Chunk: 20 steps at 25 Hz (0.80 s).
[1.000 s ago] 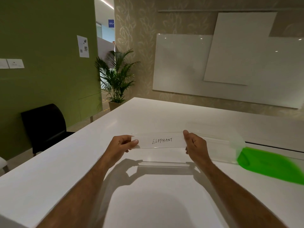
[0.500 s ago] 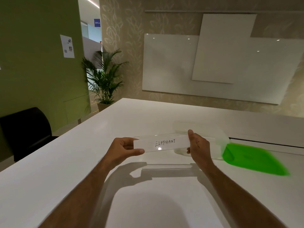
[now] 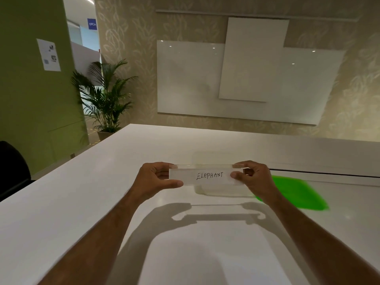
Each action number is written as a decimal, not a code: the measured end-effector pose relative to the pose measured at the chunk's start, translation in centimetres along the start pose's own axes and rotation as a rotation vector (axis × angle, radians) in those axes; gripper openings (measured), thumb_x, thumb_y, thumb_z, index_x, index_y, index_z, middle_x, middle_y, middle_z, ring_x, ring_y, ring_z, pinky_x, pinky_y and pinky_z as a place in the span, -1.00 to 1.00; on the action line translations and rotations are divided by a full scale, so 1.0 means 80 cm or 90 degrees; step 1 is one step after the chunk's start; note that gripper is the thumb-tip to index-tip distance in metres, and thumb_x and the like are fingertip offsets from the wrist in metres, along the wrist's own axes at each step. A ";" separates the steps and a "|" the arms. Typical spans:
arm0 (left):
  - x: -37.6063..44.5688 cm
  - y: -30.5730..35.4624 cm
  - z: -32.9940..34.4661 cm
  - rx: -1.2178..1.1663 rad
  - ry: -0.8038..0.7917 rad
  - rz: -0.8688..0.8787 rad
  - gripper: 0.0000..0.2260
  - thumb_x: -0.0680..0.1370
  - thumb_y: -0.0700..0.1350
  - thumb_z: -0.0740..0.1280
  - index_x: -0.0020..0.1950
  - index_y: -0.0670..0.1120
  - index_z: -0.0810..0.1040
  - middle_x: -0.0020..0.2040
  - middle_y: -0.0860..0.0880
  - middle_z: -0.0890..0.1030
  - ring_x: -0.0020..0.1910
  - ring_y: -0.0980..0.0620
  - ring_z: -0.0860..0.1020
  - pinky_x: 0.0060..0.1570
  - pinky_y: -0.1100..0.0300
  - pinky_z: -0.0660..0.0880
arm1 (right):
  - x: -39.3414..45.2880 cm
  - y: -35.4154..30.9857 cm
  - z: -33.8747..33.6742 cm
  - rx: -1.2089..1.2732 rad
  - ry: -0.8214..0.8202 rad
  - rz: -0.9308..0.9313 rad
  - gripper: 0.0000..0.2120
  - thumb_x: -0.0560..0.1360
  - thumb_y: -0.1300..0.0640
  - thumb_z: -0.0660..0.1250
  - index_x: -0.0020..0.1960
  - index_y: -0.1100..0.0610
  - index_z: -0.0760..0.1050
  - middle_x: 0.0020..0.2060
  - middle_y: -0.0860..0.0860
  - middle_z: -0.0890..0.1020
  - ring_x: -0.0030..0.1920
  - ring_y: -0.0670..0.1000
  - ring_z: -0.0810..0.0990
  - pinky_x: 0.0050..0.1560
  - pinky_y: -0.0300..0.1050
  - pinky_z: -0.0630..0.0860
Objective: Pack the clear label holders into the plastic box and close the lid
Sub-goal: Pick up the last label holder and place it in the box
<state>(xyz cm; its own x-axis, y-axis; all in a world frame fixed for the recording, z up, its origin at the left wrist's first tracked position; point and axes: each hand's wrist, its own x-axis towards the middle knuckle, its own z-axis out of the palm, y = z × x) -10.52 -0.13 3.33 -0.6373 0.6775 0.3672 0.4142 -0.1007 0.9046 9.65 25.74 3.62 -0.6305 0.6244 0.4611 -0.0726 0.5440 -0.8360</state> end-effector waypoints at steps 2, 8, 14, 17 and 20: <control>0.013 0.005 0.011 0.013 -0.008 0.013 -0.46 0.14 -0.10 0.68 0.09 -0.13 0.69 -0.02 -0.05 0.75 -0.02 0.01 0.72 0.03 0.07 0.66 | 0.008 0.001 -0.020 0.009 -0.031 0.004 -0.49 0.05 -0.15 0.65 -0.07 0.02 0.68 -0.25 -0.08 0.72 -0.26 0.03 0.65 -0.06 -0.04 0.60; 0.065 0.031 0.040 0.187 -0.046 0.082 -0.36 0.15 0.15 0.62 0.16 -0.09 0.67 0.08 0.04 0.71 0.02 0.07 0.68 0.13 0.22 0.60 | 0.040 -0.016 -0.059 -0.117 -0.060 -0.021 -0.53 0.08 0.04 0.67 -0.06 -0.10 0.61 -0.03 -0.04 0.69 -0.04 0.01 0.70 0.03 -0.14 0.62; 0.118 0.043 0.070 0.367 -0.063 0.096 -0.45 0.27 0.07 0.64 0.21 -0.03 0.65 0.18 0.01 0.66 0.08 0.06 0.55 0.18 0.22 0.47 | 0.077 -0.008 -0.076 -0.289 -0.029 -0.001 -0.49 0.11 -0.05 0.66 0.04 -0.04 0.66 -0.06 -0.12 0.65 -0.10 -0.09 0.65 0.01 -0.22 0.57; 0.133 0.047 0.086 0.425 -0.089 0.108 -0.52 0.29 -0.02 0.65 0.17 -0.06 0.67 0.13 -0.01 0.68 0.03 0.08 0.51 0.06 0.26 0.39 | 0.096 0.000 -0.079 -0.391 -0.087 0.011 -0.48 0.14 -0.12 0.63 0.06 -0.02 0.66 -0.02 -0.09 0.66 -0.06 -0.02 0.60 0.00 -0.13 0.53; 0.147 0.048 0.100 0.490 -0.126 0.095 -0.57 0.30 -0.05 0.63 0.14 -0.07 0.69 0.07 -0.02 0.71 0.02 0.00 0.60 0.06 0.15 0.52 | 0.111 0.002 -0.079 -0.505 -0.183 -0.023 -0.60 0.24 -0.10 0.58 0.02 0.03 0.68 -0.08 -0.06 0.71 -0.14 0.00 0.60 -0.06 -0.11 0.50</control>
<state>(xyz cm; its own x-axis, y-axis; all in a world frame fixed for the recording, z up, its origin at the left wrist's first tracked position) -11.22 13.27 9.42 -0.4431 0.8199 0.3626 0.8631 0.2808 0.4198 8.89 34.94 9.44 -0.8184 0.4904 0.2996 0.3997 0.8603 -0.3164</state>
